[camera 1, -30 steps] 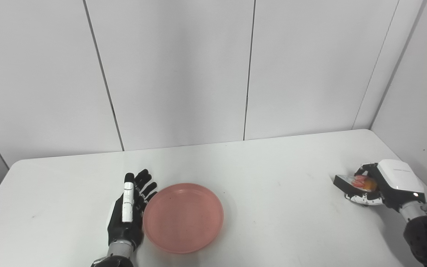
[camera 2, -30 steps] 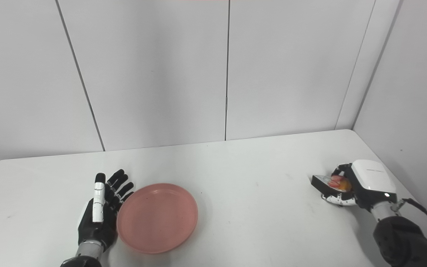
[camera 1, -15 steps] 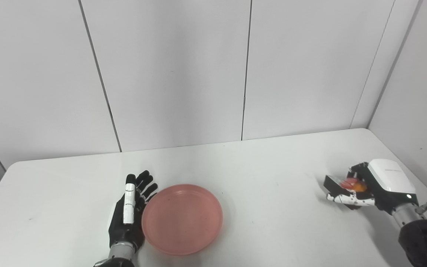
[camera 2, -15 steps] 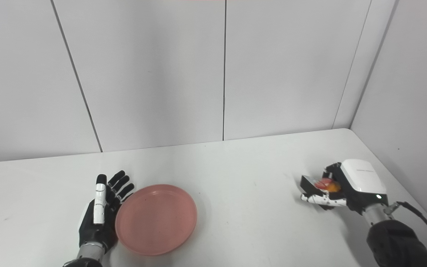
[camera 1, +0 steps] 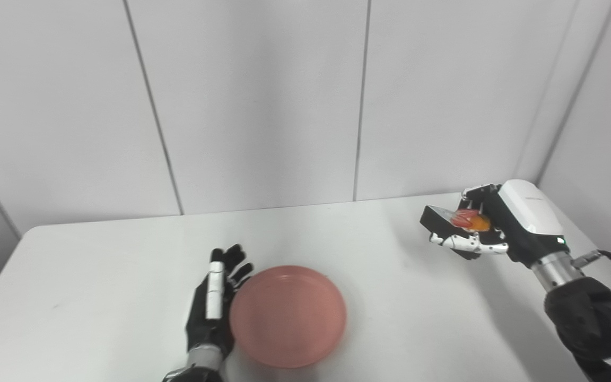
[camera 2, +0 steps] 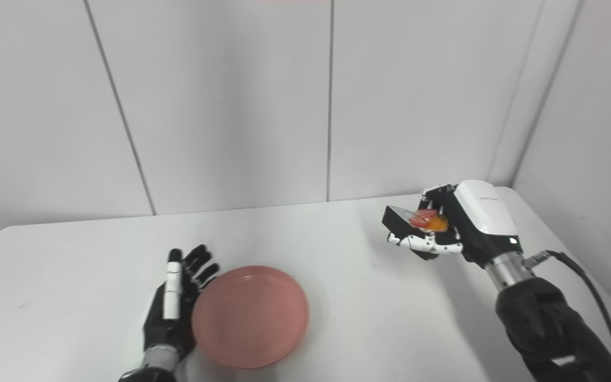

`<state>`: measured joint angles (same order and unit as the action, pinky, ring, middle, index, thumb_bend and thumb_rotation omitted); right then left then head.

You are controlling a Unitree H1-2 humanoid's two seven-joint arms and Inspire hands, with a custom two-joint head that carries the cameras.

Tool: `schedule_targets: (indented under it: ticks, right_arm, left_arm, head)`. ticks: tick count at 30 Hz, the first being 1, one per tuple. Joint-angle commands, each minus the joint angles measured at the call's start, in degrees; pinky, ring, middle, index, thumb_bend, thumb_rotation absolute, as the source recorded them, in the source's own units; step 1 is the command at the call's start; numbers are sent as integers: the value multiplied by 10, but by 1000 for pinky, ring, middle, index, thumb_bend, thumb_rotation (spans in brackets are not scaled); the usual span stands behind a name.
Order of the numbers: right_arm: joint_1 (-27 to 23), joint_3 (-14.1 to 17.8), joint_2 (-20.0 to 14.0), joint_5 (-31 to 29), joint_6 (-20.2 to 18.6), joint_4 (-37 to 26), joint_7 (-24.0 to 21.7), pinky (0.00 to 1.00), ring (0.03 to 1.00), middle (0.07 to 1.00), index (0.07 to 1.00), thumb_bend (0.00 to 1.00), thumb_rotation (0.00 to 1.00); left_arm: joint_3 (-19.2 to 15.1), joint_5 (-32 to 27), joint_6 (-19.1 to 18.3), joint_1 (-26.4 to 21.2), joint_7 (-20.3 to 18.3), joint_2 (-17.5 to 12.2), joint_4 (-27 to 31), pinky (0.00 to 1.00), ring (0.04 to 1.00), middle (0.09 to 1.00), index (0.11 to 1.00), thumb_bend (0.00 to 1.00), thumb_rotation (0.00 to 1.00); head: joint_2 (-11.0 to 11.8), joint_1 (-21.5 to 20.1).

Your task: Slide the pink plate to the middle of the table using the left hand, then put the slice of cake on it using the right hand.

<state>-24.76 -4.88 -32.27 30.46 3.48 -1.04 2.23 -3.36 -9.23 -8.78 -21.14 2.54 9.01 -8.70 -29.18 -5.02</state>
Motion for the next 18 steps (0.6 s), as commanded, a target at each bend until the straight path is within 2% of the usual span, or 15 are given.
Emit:
schedule_targets:
  ticks: [1, 4, 8, 18]
  right_arm:
    - [-31, 0, 7, -5, 27, -25, -2, 93, 136, 209, 247, 486, 474]
    - [-37, -9, 26, -1, 30, -34, -14, 100, 142, 213, 248, 492, 437]
    - [-45, -25, 45, 1, 31, -45, -32, 92, 134, 204, 226, 482, 452]
    - [-66, -66, 91, 14, 74, -35, -50, 100, 145, 219, 237, 491, 449]
  left_arm:
    - [10, 7, 23, -6, 3, 13, 3, 857, 860, 889, 802, 866, 882]
    - [15, 15, 32, -6, 8, 18, -4, 857, 860, 885, 803, 868, 883]
    - [25, 35, 38, -5, 18, 22, -10, 824, 839, 871, 805, 845, 920]
    - [32, 50, 44, -8, 29, 35, -21, 804, 829, 864, 805, 845, 940]
  head:
    - [0, 2]
    - [3, 25]
    - [3, 43]
    - [-3, 66]
